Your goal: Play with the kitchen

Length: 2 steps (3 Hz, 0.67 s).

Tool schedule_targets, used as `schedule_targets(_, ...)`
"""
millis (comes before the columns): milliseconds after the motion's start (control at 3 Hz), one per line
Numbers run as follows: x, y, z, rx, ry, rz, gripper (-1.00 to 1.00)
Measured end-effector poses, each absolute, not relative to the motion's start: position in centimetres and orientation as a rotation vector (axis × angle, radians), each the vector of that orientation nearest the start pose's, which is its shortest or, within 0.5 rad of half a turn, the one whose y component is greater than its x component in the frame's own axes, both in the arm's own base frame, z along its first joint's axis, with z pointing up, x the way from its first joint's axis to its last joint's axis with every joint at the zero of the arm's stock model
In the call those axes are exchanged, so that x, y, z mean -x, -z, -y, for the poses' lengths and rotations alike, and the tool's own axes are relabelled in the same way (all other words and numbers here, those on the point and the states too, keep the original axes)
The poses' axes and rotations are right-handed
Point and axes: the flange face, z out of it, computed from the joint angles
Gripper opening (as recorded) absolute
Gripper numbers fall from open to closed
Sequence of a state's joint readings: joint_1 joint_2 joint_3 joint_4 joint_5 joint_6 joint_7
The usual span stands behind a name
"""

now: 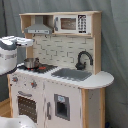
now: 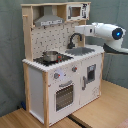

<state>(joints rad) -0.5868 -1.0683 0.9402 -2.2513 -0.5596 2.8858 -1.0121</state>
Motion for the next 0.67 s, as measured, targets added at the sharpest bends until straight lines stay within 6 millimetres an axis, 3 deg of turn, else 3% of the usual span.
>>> schedule_targets(667, -33.6, -68.6, -31.3, -0.695, -0.488, -1.418, 1.0)
